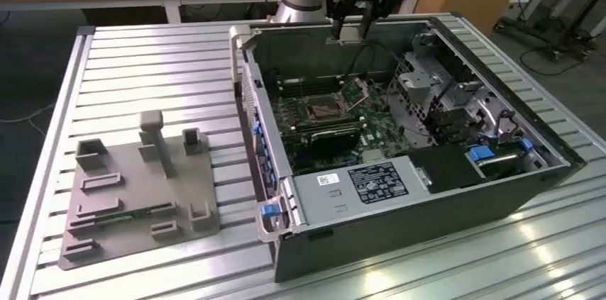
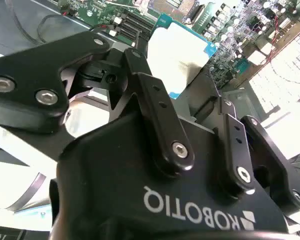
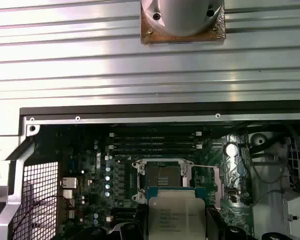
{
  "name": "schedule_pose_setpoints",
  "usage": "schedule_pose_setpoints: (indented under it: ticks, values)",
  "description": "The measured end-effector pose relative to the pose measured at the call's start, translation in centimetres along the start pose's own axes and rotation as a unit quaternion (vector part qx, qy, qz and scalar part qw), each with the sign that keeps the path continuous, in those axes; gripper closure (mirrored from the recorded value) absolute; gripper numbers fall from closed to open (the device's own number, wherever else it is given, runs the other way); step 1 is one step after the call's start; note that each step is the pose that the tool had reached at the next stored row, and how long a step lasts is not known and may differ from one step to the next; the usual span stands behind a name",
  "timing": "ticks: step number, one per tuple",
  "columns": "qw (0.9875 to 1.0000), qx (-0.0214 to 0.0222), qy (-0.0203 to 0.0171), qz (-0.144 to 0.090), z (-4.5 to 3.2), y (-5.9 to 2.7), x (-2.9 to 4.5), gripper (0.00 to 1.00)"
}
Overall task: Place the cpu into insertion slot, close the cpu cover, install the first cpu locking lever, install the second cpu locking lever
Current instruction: 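Place the cpu into insertion slot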
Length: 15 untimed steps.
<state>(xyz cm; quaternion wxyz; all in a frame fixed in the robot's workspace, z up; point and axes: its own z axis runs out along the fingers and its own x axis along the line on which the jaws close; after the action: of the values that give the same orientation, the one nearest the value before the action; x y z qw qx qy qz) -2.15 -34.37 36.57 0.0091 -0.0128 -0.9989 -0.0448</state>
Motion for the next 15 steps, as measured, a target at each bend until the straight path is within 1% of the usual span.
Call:
schedule_pose_setpoints:
  ticks: [15]
  values:
    - [1.0, 0.0, -0.0002, 0.002, 0.0, 0.0, 0.01, 0.46]
